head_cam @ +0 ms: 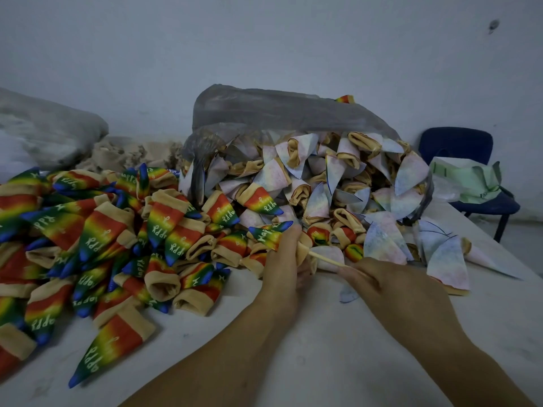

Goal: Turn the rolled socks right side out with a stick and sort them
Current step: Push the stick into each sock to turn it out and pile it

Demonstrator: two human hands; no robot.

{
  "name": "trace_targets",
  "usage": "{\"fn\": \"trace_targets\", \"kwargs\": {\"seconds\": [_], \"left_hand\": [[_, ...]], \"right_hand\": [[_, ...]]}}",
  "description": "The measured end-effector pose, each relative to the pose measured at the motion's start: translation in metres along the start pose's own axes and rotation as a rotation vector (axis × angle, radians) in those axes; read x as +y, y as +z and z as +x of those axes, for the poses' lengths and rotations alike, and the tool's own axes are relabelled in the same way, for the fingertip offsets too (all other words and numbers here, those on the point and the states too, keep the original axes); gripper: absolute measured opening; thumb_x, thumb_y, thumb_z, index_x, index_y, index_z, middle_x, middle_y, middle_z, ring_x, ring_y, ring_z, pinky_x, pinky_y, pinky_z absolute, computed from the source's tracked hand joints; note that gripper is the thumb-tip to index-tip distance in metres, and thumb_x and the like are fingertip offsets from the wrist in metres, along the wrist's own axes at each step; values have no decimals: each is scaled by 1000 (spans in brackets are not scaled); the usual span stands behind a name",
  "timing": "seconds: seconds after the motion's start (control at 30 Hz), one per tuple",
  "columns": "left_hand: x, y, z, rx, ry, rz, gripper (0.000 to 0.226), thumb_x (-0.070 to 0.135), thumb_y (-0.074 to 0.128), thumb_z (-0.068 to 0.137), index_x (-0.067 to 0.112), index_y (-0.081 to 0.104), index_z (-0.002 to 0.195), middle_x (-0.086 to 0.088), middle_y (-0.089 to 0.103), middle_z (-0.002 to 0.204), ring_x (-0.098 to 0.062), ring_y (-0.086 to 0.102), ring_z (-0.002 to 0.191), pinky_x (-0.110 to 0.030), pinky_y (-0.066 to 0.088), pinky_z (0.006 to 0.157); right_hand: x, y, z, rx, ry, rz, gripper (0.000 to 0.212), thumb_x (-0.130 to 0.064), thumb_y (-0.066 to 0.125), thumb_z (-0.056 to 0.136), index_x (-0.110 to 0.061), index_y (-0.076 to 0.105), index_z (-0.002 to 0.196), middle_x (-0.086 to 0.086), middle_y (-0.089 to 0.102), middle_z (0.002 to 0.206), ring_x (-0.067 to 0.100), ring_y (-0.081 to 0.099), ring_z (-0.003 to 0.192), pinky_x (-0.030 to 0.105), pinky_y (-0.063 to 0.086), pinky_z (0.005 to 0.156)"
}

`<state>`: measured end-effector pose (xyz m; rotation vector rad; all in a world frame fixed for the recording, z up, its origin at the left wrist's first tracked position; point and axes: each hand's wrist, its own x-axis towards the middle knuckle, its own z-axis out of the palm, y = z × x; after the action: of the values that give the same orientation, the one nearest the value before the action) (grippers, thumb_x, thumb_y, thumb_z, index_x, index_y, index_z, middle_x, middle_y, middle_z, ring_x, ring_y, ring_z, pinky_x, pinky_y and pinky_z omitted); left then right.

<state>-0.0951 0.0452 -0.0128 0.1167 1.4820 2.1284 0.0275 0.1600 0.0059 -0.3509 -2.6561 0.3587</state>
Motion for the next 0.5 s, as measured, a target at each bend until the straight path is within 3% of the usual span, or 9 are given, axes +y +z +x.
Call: {"fn": "trace_targets", "kwargs": {"seconds": [0.07, 0.17, 0.23, 0.3, 0.37, 0.43, 0.5], "left_hand": [[0, 0, 0, -39, -5, -41, 43, 49, 57, 90, 17, 45, 63, 4, 31, 47, -8, 28, 39, -18, 22, 38], [0, -1, 2, -50, -7, -79, 47, 46, 53, 94, 19, 41, 58, 3, 27, 46, -9, 22, 39, -19, 19, 38], [0, -2, 4, -49, -4, -113, 48, 44, 51, 94, 19, 40, 55, 3, 27, 47, -10, 21, 39, -20, 18, 38], [0, -4, 5, -57, 1, -129, 47, 42, 52, 94, 20, 40, 54, 3, 26, 48, -10, 21, 40, -20, 17, 38], [0, -4, 5, -90, 6, -93, 43, 39, 53, 93, 19, 40, 56, 3, 26, 47, -10, 21, 39, -19, 18, 37], [-1, -4, 3, -163, 8, -20, 40, 33, 51, 91, 20, 38, 55, 3, 27, 45, -10, 21, 39, -20, 18, 39], [-2, -3, 0, -271, 4, 25, 42, 26, 47, 90, 21, 35, 50, 3, 25, 44, -11, 18, 40, -21, 17, 39]], "right_hand": [[-1, -3, -4, 62, 60, -63, 57, -81, 19, 73, -39, 57, 70, -12, 49, 54, 1, 47, 50, 20, 35, 50], [-1, -3, -5, 66, 42, -46, 51, -74, 22, 76, -39, 59, 74, -12, 54, 68, 3, 52, 60, 23, 40, 54], [-2, -4, -4, 83, -43, -83, 40, -58, 35, 86, -34, 66, 87, -12, 53, 73, 5, 51, 62, 20, 38, 54], [-2, -7, -3, 91, -131, -101, 10, -27, 62, 88, -22, 70, 90, -12, 50, 72, 7, 49, 58, 9, 30, 53], [-2, -7, -3, 77, -182, -100, 16, -6, 80, 72, -13, 71, 83, -7, 55, 65, 11, 53, 51, 7, 28, 53], [-2, -13, -4, 99, -200, -101, 2, -20, 70, 84, -20, 71, 82, -9, 59, 65, 10, 56, 52, 9, 27, 50], [1, -15, -8, 105, -142, -75, 27, -44, 48, 93, -30, 67, 80, -13, 58, 63, 5, 54, 52, 12, 31, 48]]}}
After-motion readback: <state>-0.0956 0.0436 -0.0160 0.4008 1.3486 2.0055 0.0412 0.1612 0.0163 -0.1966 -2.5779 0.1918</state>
